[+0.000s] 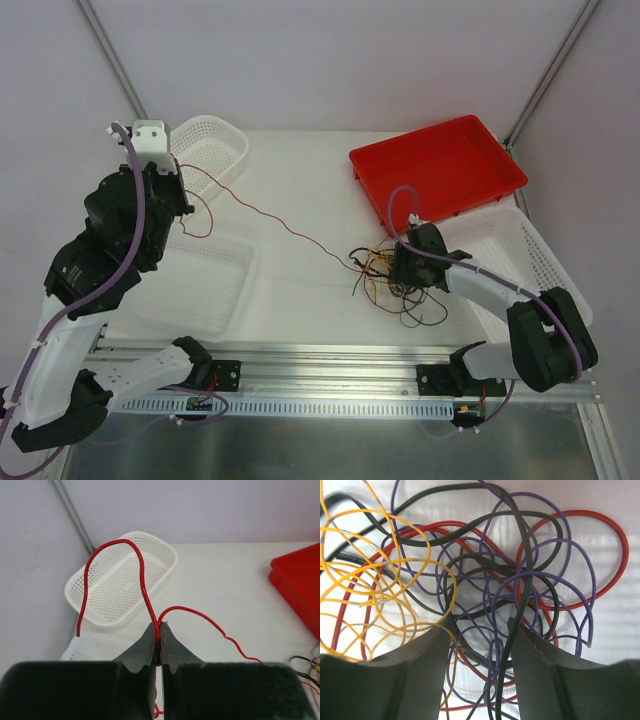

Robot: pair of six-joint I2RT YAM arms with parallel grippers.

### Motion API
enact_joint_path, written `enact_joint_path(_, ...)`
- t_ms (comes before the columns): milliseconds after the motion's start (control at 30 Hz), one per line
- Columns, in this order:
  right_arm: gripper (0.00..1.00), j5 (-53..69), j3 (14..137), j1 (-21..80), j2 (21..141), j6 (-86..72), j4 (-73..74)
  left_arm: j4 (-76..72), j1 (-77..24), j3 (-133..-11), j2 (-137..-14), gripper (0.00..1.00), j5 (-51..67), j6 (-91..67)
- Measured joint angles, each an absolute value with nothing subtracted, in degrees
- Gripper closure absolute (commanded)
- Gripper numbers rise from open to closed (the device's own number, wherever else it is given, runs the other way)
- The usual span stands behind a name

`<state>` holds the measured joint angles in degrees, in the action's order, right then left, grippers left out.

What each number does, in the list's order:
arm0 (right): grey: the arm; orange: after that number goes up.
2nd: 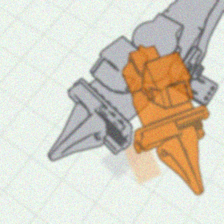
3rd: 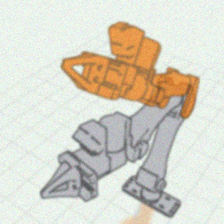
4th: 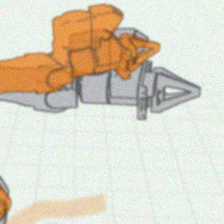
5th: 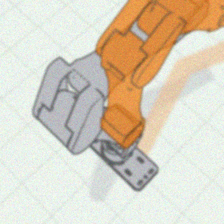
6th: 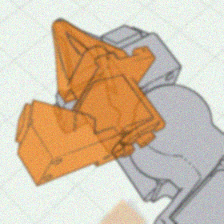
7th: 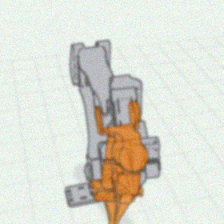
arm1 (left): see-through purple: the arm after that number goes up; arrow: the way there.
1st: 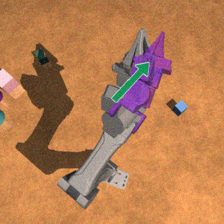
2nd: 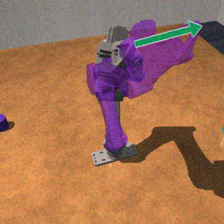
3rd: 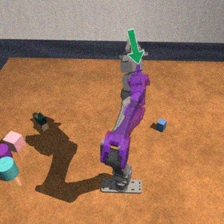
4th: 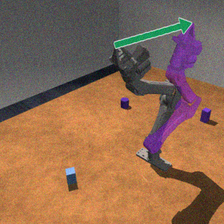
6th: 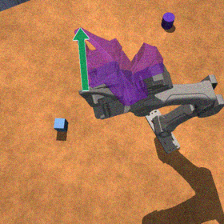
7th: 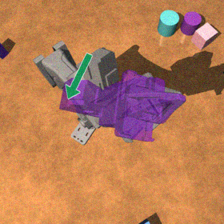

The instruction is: Untangle the cables

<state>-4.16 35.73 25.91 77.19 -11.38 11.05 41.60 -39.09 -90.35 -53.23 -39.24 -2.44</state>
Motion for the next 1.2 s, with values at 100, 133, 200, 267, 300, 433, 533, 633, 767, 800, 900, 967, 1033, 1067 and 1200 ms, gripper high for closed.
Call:
enact_joint_path(100,0.47,-3.11,34.79,24.49,75.94,-11.40,11.22,42.52,-36.84,-92.49,-54.02,1.00,-42.09,0.01)
enact_joint_path(133,0.47,-2.63,34.39,23.92,75.42,-11.40,11.27,42.74,-35.99,-93.23,-54.22,1.00,-42.70,0.84)
enact_joint_path(200,0.47,-2.20,33.80,23.05,74.52,-11.40,11.53,42.94,-34.63,-94.78,-54.92,1.00,-43.59,2.28)
enact_joint_path(267,0.47,-2.00,33.54,22.48,73.93,-11.40,12.32,43.18,-33.39,-96.44,-55.99,1.00,-44.38,3.77)
enact_joint_path(300,0.47,-1.78,33.43,22.22,73.65,-11.38,12.62,43.27,-32.58,-97.54,-56.62,1.00,-45.04,4.54)
enact_joint_path(433,0.46,-1.04,33.06,21.34,72.64,-11.35,13.93,43.33,-29.32,-101.93,-59.24,1.00,-45.45,6.50)
enact_joint_path(533,0.44,-0.67,33.06,21.21,71.33,-11.29,15.25,43.22,-28.75,-104.68,-61.54,1.00,-44.60,7.07)
enact_joint_path(633,0.38,1.08,33.08,21.19,69.89,-10.85,15.99,43.11,-28.75,-105.84,-63.70,1.00,-41.50,6.94)
enact_joint_path(767,0.27,3.84,34.17,22.37,68.60,-9.56,17.80,43.09,-28.18,-106.48,-67.57,1.00,-36.73,6.02)
enact_joint_path(800,0.26,4.21,34.81,23.16,68.20,-9.30,18.46,42.94,-27.88,-106.50,-68.75,1.00,-35.66,5.61)
enact_joint_path(900,0.17,5.17,37.50,26.00,66.54,-7.99,20.56,42.57,-26.81,-106.76,-71.88,1.00,-31.97,4.25)
enact_joint_path(967,0.12,5.52,39.90,27.66,65.10,-6.96,21.82,42.48,-25.89,-108.05,-73.71,1.00,-29.89,3.44)
enact_joint_path(1033,0.08,5.78,42.24,28.84,63.92,-6.04,22.79,42.35,-24.82,-110.56,-75.81,1.00,-27.14,2.46)
enact_joint_path(1067,0.06,6.02,43.42,29.26,63.37,-5.61,23.24,42.02,-24.32,-112.07,-76.77,1.00,-25.96,2.11)
enact_joint_path(1200,0.00,7.05,46.70,30.30,62.08,-3.75,24.38,40.36,-21.69,-117.89,-80.71,1.00,-21.63,-0.38)
